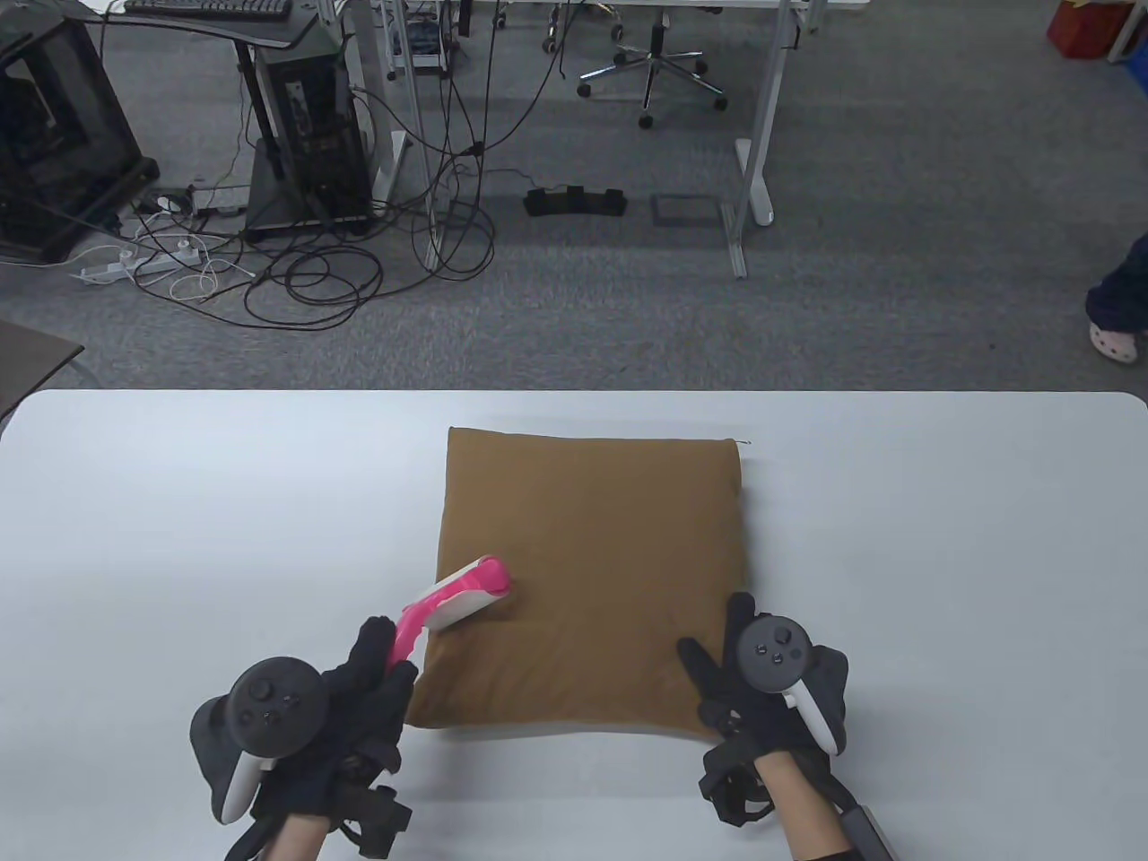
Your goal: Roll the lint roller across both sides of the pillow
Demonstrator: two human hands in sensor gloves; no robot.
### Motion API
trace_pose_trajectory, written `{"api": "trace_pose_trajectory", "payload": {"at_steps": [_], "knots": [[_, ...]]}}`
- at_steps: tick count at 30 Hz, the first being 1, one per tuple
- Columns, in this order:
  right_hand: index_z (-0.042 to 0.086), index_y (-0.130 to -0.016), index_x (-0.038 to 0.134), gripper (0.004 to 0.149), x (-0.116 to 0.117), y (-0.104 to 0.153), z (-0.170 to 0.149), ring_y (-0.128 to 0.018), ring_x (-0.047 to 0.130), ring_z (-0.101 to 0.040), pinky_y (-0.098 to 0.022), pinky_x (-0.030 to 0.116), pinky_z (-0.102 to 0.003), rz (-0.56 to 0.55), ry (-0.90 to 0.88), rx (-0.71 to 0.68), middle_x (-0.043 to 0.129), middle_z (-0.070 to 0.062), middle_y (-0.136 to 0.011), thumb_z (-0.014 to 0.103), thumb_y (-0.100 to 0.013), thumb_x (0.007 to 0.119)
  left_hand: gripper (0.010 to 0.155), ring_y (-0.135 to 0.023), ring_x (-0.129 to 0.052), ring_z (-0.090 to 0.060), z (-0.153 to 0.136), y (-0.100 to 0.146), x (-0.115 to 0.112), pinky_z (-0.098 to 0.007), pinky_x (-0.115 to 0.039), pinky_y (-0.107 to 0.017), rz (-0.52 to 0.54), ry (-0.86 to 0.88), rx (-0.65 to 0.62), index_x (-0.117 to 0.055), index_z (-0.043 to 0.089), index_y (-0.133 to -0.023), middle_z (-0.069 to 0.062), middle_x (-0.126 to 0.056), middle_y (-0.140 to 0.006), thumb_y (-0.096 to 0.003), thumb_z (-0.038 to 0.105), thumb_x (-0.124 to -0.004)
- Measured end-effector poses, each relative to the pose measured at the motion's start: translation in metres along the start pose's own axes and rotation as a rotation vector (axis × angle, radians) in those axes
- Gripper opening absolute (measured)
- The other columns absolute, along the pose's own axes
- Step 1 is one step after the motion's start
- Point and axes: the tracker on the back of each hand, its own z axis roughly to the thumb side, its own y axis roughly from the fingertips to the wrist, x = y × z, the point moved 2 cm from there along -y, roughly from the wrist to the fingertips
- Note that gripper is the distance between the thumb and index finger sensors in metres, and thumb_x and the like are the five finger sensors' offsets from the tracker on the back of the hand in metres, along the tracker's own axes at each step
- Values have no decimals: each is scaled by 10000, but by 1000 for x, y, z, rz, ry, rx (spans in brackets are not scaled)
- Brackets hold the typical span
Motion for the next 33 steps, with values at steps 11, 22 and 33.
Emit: {"api": "trace_pose_trajectory", "payload": {"at_steps": [11, 22, 33], "knots": [[100, -1118, 128, 834, 0, 0, 0, -890, 645, -578, -564, 608, -693, 0, 2, 0, 246, -416, -1122, 587, -576, 534, 652, -98, -985, -139, 52, 13, -38, -468, -882, -262, -57, -260, -148, -673, 101, -1022, -111, -1033, -474, -478, 417, -844], [106, -1119, 133, 831, 0, -1, 0, -886, 652, -577, -565, 611, -689, 8, -3, -1, 271, -392, -1133, 589, -576, 534, 673, -157, -984, -158, 84, -44, -80, -493, -861, -292, -52, -530, -63, -558, 103, -1063, -113, -1006, -560, -511, 424, -772], [102, -1121, 139, 827, 0, -3, 1, -881, 657, -580, -564, 609, -692, 13, 2, -1, 280, -402, -1129, 585, -577, 532, 715, -286, -962, -156, 75, -112, -117, -496, -823, -385, -204, -514, 156, -276, 219, -1117, -127, -847, -845, -549, 393, -674]]}}
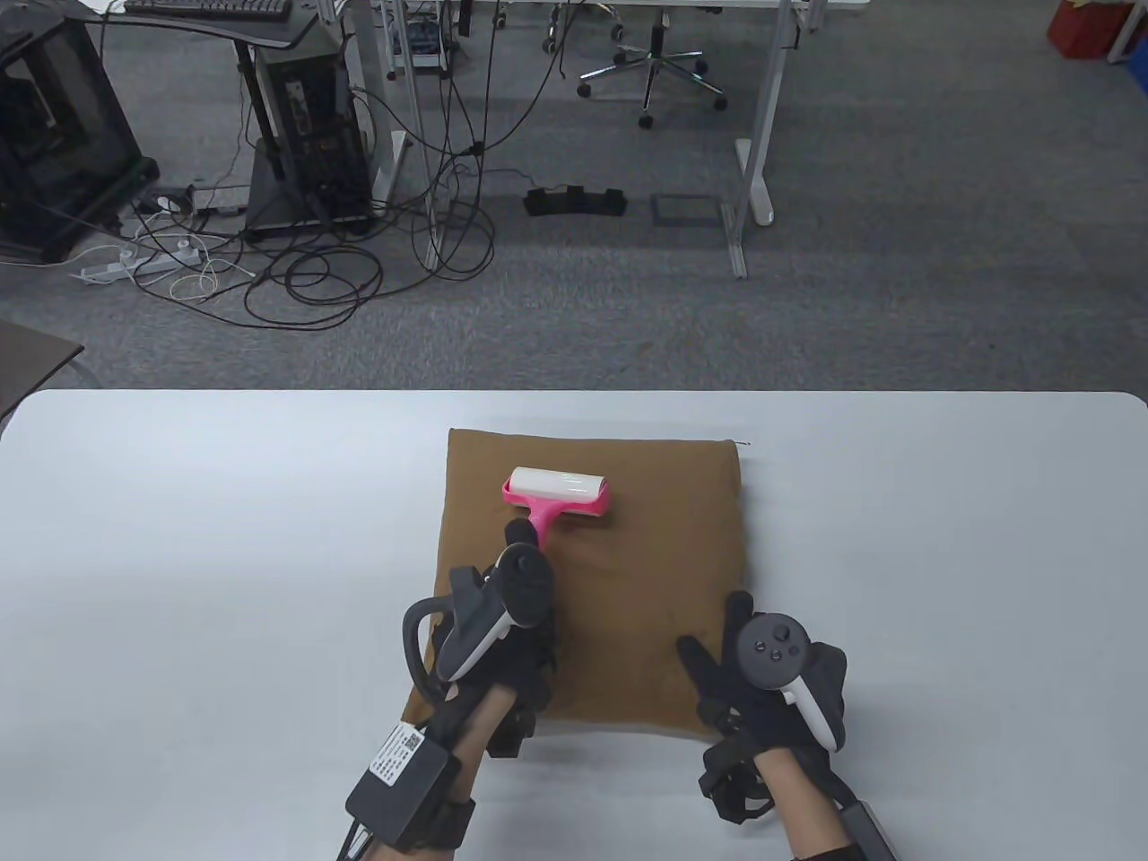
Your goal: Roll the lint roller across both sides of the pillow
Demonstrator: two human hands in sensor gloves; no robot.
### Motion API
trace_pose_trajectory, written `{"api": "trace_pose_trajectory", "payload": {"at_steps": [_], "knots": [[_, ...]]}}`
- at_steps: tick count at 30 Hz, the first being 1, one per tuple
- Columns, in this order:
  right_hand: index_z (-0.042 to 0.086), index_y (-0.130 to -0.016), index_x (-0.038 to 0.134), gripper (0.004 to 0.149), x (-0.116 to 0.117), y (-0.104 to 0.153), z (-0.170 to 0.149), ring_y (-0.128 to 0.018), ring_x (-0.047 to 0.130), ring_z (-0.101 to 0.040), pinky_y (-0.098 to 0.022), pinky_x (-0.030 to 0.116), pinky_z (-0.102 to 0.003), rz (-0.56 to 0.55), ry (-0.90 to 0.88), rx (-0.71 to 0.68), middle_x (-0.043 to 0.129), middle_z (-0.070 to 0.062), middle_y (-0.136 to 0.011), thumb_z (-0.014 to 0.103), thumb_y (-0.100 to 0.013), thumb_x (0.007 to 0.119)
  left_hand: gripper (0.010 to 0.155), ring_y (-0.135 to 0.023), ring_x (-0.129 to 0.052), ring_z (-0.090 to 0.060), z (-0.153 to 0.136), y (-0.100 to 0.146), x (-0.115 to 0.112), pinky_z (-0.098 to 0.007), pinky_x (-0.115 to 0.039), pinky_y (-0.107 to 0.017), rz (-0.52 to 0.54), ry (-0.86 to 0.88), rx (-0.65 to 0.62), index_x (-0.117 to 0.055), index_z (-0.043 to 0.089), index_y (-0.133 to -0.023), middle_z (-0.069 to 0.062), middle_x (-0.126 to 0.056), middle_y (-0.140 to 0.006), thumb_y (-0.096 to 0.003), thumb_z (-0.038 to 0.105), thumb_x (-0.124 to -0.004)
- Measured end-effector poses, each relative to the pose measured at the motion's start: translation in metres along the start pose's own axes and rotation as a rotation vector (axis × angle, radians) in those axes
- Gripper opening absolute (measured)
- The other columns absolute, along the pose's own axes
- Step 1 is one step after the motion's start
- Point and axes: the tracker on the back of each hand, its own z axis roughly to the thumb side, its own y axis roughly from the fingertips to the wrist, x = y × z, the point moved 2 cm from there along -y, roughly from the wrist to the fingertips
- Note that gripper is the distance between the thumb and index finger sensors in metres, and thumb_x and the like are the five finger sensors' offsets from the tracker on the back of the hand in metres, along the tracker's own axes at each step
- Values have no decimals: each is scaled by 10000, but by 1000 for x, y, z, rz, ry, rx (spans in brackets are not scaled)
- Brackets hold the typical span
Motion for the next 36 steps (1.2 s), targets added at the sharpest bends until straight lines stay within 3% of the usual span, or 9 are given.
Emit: {"api": "trace_pose_trajectory", "payload": {"at_steps": [6, 11, 19, 25, 36], "knots": [[101, -1123, 147, 826, 0, -2, 1, -874, 664, -582, -563, 610, -692, 7, 4, 0, 292, -404, -1128, 585, -577, 534, 723, -268, -950, -134, -15, -19, 0, -476, -826, -380, -82, 46, 35, -237, 289, -1109, -93, -833, -876, -550, 402, -681], [100, -1124, 145, 828, 0, -3, 1, -874, 665, -582, -563, 611, -692, 11, 6, 1, 296, -404, -1127, 585, -577, 534, 730, -156, -958, -112, -17, -8, 6, -453, -862, -290, 8, 33, -70, -422, 223, -1089, -75, -971, -739, -498, 422, -800], [102, -1122, 147, 825, 1, -3, 1, -873, 666, -582, -563, 611, -691, 7, 12, 0, 298, -405, -1127, 586, -576, 531, 678, 11, -925, -93, -29, 32, 25, -436, -879, -152, 187, 31, -205, -663, 89, -998, -78, -1054, -430, -453, 443, -858], [106, -1122, 142, 825, 1, -2, 1, -877, 664, -579, -563, 612, -690, 5, 19, 1, 294, -402, -1128, 587, -575, 529, 667, 40, -918, -86, -44, 65, 31, -429, -883, -128, 126, -8, -254, -703, 59, -968, -73, -1067, -371, -451, 445, -874], [115, -1119, 131, 821, 4, 2, 0, -882, 657, -579, -564, 612, -689, -2, 34, 1, 291, -397, -1130, 590, -575, 521, 648, 74, -922, -82, -80, 112, 35, -421, -887, -100, 10, 69, -288, -764, 30, -917, -62, -1079, -294, -444, 454, -887]]}}
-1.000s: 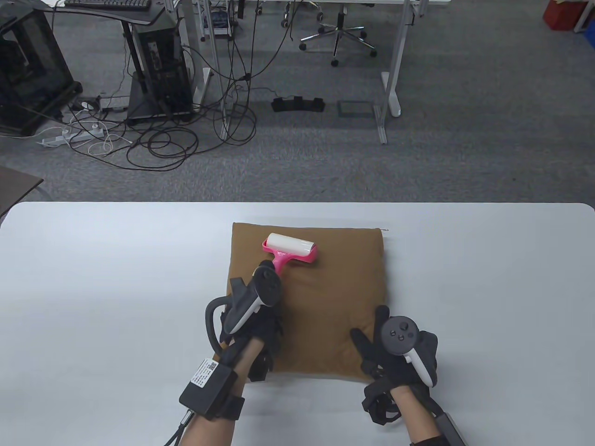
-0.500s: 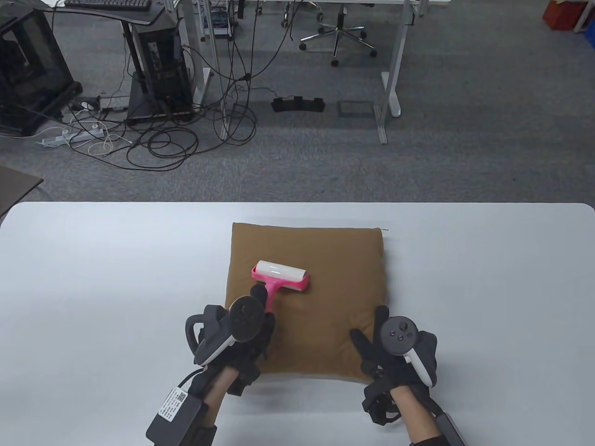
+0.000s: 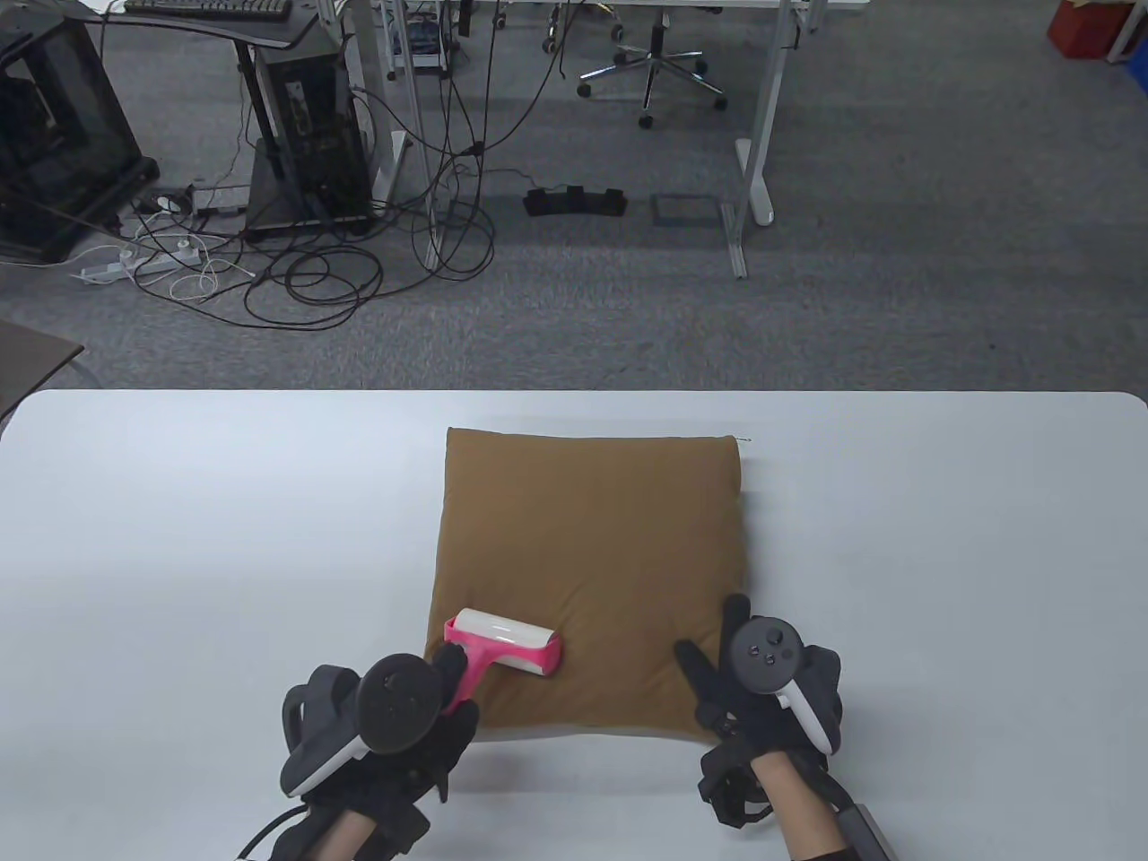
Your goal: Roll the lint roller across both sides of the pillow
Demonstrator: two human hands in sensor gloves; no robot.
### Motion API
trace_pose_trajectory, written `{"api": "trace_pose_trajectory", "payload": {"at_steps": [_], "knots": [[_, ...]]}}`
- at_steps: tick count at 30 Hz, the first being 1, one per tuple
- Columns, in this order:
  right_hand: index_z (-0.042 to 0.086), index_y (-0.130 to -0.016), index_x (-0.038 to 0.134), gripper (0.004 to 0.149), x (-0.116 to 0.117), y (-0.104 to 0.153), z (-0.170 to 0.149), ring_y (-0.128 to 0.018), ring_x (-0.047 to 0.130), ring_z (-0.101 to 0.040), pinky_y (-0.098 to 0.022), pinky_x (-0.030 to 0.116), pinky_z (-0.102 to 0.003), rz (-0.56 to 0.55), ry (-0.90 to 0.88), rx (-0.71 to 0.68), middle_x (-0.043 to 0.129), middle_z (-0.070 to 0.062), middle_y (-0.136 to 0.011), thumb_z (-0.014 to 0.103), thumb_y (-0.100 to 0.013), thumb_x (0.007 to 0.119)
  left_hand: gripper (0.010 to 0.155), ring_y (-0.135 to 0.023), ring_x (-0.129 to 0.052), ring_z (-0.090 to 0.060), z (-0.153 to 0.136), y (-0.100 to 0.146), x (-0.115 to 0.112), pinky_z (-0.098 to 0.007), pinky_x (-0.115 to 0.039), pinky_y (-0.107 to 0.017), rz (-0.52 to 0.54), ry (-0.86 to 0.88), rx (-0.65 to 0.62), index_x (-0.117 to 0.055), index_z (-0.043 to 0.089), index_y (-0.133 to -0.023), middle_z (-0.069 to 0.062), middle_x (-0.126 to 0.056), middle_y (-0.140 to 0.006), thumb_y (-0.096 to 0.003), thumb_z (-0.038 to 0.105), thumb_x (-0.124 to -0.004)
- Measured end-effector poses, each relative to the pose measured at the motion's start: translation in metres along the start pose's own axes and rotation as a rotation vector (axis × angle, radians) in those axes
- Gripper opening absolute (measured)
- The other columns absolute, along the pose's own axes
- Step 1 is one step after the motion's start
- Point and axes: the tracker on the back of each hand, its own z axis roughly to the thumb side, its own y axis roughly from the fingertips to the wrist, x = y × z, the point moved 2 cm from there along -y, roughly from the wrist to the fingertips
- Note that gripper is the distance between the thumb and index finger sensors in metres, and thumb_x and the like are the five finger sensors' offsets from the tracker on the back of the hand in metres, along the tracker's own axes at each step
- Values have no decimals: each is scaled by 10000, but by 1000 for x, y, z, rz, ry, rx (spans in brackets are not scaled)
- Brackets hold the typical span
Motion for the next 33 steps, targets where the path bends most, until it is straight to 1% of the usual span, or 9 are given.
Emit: {"api": "trace_pose_trajectory", "payload": {"at_steps": [4, 10, 16, 20, 22, 25, 27, 30, 33], "knots": [[114, -1120, 130, 825, 0, 0, -1, -880, 663, -578, -563, 614, -687, 0, -3, 4, 296, -398, -1130, 593, -572, 519, 628, 61, -975, -109, -7, 9, 9, -427, -900, -119, 26, 98, 0, -774, 3, -899, -74, -1099, -311, -459, 442, -864], [154, -1132, 201, 805, -5, 2, 0, -845, 713, -600, -550, 632, -693, -65, 20, 1, 363, -396, -1130, 598, -563, 557, 608, -26, -994, -101, -32, 7, 19, -444, -895, -154, 252, 278, 112, -728, -82, -906, -139, -1077, -463, -512, 382, -730], [203, -1134, 286, 747, -18, 11, 15, -863, 693, -609, -556, 624, -701, -188, 112, -81, 416, -366, -1138, 569, -565, 603, 610, -208, -1010, -126, -58, -21, -10, -474, -879, -298, 376, 357, 145, -616, -14, -996, -148, -994, -665, -527, 374, -660], [204, -1135, 377, 715, -34, 18, 21, -866, 707, -598, -556, 637, -693, -246, 112, -106, 499, -350, -1129, 567, -564, 607, 607, -331, -984, -153, -78, -36, -40, -509, -838, -395, 386, 510, 127, -515, 61, -1053, -146, -897, -802, -535, 360, -618], [188, -1145, 342, 784, -39, 19, 19, -865, 702, -622, -554, 636, -703, -194, 99, -84, 514, -370, -1127, 597, -546, 642, 602, -358, -966, -171, -83, -37, -48, -528, -816, -427, 393, 589, 109, -474, 94, -1071, -150, -849, -843, -543, 353, -598], [140, -1141, 142, 974, -32, 15, 6, -888, 672, -644, -583, 610, -712, 127, 174, 61, 445, -413, -1140, 673, -513, 662, 603, -349, -962, -165, -87, -32, -54, -529, -817, -431, 425, 584, 105, -465, 98, -1072, -143, -846, -844, -542, 357, -591], [124, -1121, 71, 1019, -22, 13, -5, -855, 734, -625, -563, 639, -701, 209, 173, 135, 460, -445, -1115, 700, -498, 636, 604, -328, -967, -172, -89, -29, -55, -535, -821, -414, 434, 556, 102, -483, 85, -1065, -158, -860, -825, -536, 350, -604], [87, -1104, 63, 1008, -14, 8, -7, -768, 873, -514, -521, 700, -650, 221, 112, 124, 710, -388, -1004, 688, -511, 615, 606, -322, -971, -171, -94, -27, -55, -533, -825, -408, 418, 549, 109, -480, 86, -1066, -157, -861, -826, -536, 352, -605], [66, -1121, 169, 943, -31, 4, -8, -678, 945, -426, -492, 741, -614, 110, 57, 115, 862, -271, -891, 613, -533, 664, 608, -311, -977, -181, -96, -24, -52, -538, -825, -402, 433, 580, 107, -491, 87, -1063, -165, -872, -815, -531, 349, -620]]}}
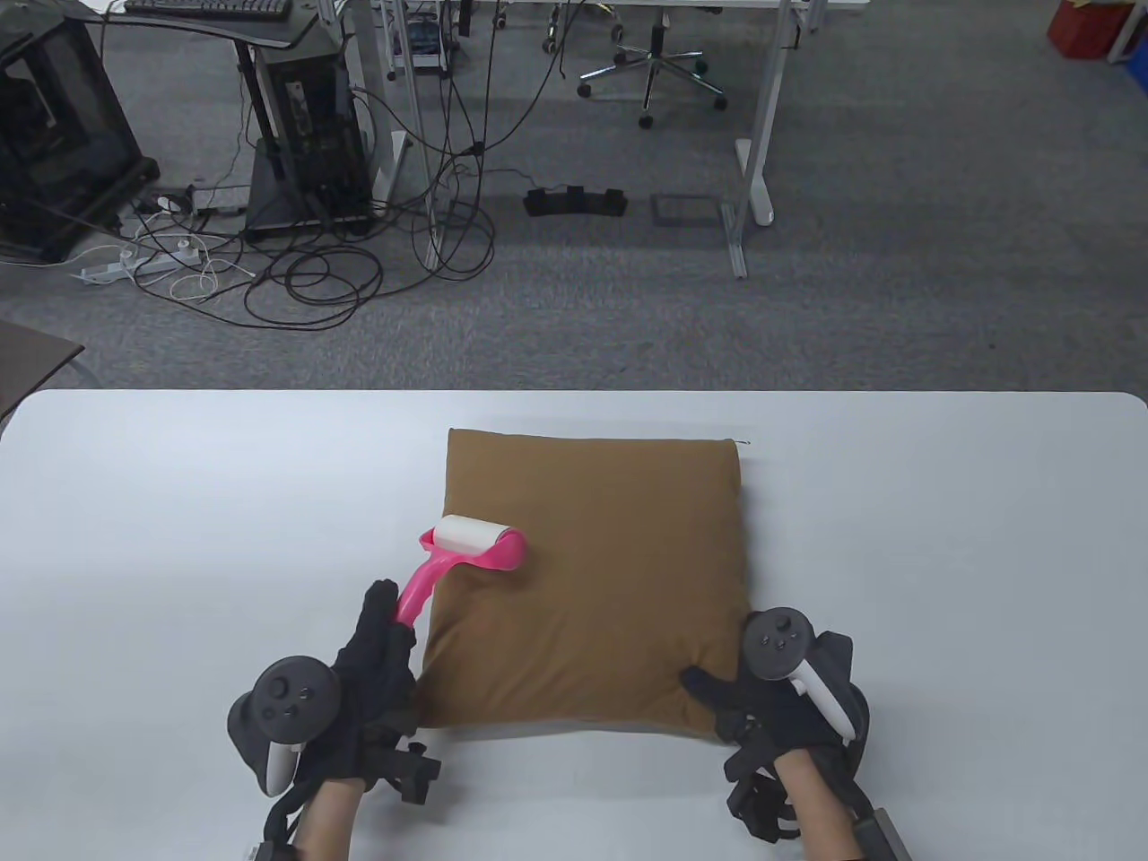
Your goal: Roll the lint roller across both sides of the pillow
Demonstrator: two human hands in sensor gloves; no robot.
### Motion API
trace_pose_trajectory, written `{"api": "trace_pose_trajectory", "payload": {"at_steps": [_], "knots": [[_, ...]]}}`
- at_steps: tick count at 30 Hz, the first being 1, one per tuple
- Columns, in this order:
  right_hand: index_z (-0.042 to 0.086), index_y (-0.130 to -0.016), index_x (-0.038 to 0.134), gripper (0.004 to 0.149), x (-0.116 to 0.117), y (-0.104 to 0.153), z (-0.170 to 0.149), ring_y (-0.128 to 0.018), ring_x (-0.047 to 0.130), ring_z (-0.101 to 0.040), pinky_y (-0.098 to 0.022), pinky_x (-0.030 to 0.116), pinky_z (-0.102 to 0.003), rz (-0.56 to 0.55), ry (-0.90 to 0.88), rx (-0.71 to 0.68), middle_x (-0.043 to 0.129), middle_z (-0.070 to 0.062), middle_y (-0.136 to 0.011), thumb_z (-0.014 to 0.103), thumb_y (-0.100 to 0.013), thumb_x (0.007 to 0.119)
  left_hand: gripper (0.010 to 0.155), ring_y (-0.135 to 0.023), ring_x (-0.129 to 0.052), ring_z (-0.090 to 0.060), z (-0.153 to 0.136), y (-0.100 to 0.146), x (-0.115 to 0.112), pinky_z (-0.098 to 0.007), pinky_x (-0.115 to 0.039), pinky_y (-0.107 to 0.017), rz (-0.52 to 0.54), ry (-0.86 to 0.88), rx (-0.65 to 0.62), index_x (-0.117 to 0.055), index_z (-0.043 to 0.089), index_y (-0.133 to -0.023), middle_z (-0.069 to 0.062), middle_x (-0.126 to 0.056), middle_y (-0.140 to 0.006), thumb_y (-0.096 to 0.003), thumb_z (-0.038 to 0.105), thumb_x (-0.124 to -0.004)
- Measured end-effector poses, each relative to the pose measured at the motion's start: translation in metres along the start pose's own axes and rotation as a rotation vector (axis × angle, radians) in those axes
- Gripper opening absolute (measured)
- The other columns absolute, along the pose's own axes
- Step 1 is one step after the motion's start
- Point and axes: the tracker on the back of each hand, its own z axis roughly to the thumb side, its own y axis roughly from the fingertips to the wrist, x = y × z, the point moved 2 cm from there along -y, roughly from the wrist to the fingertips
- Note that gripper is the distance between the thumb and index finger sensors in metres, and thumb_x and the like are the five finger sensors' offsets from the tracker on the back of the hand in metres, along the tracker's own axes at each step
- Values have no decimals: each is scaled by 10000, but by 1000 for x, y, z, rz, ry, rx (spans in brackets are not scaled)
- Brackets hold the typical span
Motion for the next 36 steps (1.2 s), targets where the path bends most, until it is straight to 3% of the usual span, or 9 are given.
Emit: {"api": "trace_pose_trajectory", "payload": {"at_steps": [3, 7, 12, 16, 19, 22, 26, 29, 36], "knots": [[74, -1133, 307, 861, -39, 1, -6, -580, 934, -359, -481, 739, -614, -269, -112, -10, 882, -231, -809, 540, -536, 717, 607, -306, -977, -181, -3, 2, 5, -537, -827, -400, 16, 13, 3, -487, 88, -1064, -162, -874, -814, -533, 351, -617], [117, -1130, 372, 758, -93, 15, -10, -591, 903, -366, -498, 717, -639, -498, -337, -35, 876, -239, -805, 405, -555, 772, 608, -299, -977, -181, -7, 2, 13, -538, -828, -401, 41, 32, 24, -481, 82, -1064, -171, -873, -808, -534, 349, -615], [201, -1116, 428, 628, -161, 68, 9, -674, 879, -410, -546, 688, -670, -731, -594, -298, 841, -262, -871, 221, -577, 750, 609, -295, -975, -178, -5, 3, 22, -535, -828, -401, 83, 100, 20, -472, 84, -1066, -166, -872, -809, -538, 354, -610], [267, -1110, 432, 625, -182, 116, 45, -729, 854, -399, -592, 663, -660, -841, -545, -516, 821, -230, -920, 199, -580, 757, 611, -295, -976, -179, 0, 4, 25, -535, -828, -401, 104, 116, 7, -469, 83, -1067, -165, -872, -811, -539, 355, -610], [290, -1107, 457, 625, -170, 133, 80, -739, 847, -386, -592, 663, -654, -845, -299, -554, 830, -208, -926, 211, -576, 777, 611, -292, -977, -178, 0, 4, 26, -534, -830, -397, 115, 100, 8, -471, 83, -1066, -164, -874, -808, -538, 357, -610], [260, -1112, 477, 623, -142, 134, 120, -705, 874, -371, -549, 714, -628, -840, -91, -623, 846, -214, -906, 248, -569, 781, 612, -284, -978, -181, -2, 5, 28, -536, -830, -391, 134, 100, 22, -477, 75, -1063, -169, -879, -798, -537, 355, -615], [148, -1128, 431, 653, -89, 127, 178, -670, 865, -379, -420, 790, -511, -584, -15, -719, 812, -235, -902, 270, -583, 769, 612, -274, -979, -176, -7, 9, 34, -531, -834, -384, 188, 113, 37, -483, 78, -1062, -169, -887, -788, -535, 360, -618], [139, -1128, 421, 656, -47, 124, 219, -643, 887, -373, -366, 826, -474, -506, 87, -767, 840, -221, -876, 260, -583, 766, 613, -263, -980, -177, -17, 13, 40, -531, -836, -374, 233, 136, 61, -486, 75, -1058, -168, -890, -784, -532, 360, -618], [120, -1107, 467, 615, 36, 92, 261, -663, 905, -390, -389, 847, -494, -230, 45, -769, 854, -226, -873, 170, -568, 759, 616, -248, -978, -171, -47, 20, 58, -525, -840, -362, 354, 279, 183, -486, 63, -1055, -177, -891, -773, -533, 361, -623]]}}
